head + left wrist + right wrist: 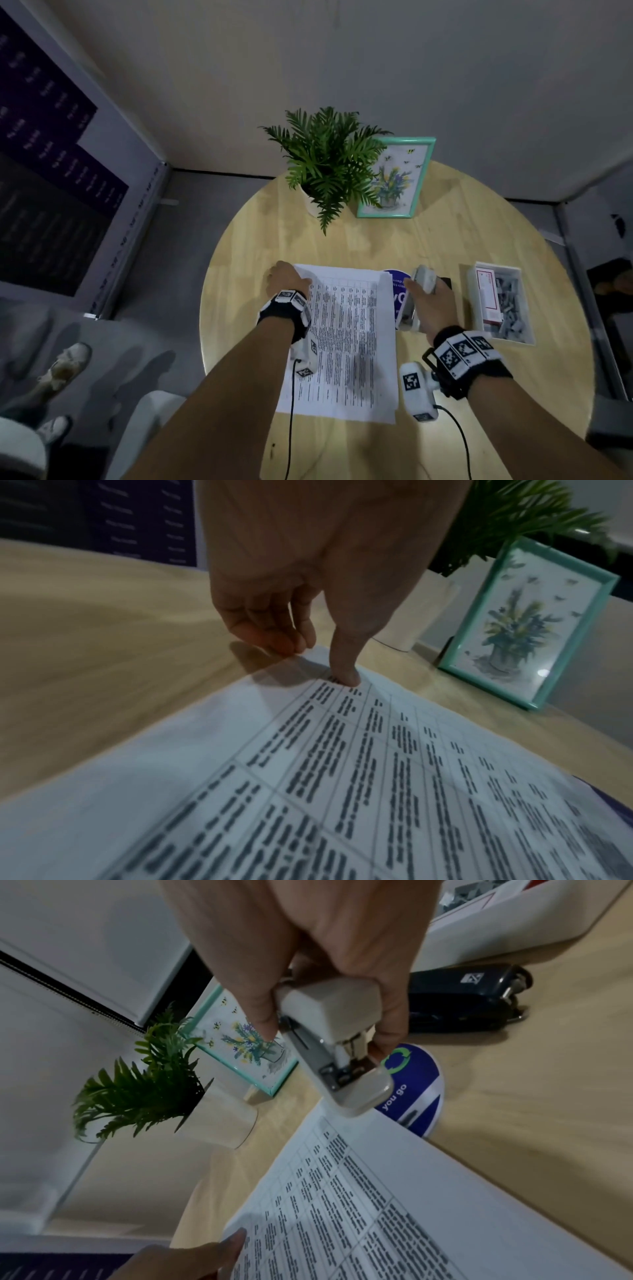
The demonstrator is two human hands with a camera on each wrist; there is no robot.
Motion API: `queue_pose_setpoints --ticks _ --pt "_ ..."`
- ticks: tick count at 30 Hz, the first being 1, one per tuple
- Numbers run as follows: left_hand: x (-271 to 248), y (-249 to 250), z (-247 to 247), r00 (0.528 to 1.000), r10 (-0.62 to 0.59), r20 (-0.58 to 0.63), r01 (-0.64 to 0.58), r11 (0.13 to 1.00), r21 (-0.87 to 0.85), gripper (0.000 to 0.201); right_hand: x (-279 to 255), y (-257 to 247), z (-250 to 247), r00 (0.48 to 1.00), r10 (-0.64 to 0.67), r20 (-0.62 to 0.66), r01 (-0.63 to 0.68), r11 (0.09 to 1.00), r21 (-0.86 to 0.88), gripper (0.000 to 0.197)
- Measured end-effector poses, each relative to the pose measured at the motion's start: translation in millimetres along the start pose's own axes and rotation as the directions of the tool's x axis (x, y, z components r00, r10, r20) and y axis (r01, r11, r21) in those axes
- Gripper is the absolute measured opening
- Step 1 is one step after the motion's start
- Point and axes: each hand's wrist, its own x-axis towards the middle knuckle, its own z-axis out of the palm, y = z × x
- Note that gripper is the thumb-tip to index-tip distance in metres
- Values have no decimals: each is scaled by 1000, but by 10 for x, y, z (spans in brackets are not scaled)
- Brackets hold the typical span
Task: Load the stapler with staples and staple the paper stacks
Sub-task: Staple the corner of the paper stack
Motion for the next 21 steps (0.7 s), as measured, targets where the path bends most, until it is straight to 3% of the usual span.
queue_pose_setpoints --ticks 4,6,8,11,15,21 --pt "76 -24 -53 997 -1 79 9 996 -93 38 13 -23 56 1000 22 -9 -22 1000 14 27" --pt "76 -37 -76 995 2 98 14 988 -155 37 18 -50 58 1000 29 -8 -28 999 38 26" --pt "41 -56 -87 996 26 88 -7 978 -207 37 19 -90 44 999 46 -5 -46 997 70 18" --pt "-66 -88 -93 995 100 24 -88 946 -313 14 18 -170 -7 994 107 -10 -105 985 139 14" --pt "-265 -146 -140 968 251 28 -194 809 -555 33 -23 -360 -97 988 152 -16 -143 954 264 14" --pt "-846 22 -429 869 483 109 -251 618 -745 16 -309 -875 -255 998 -47 -32 57 890 452 18"
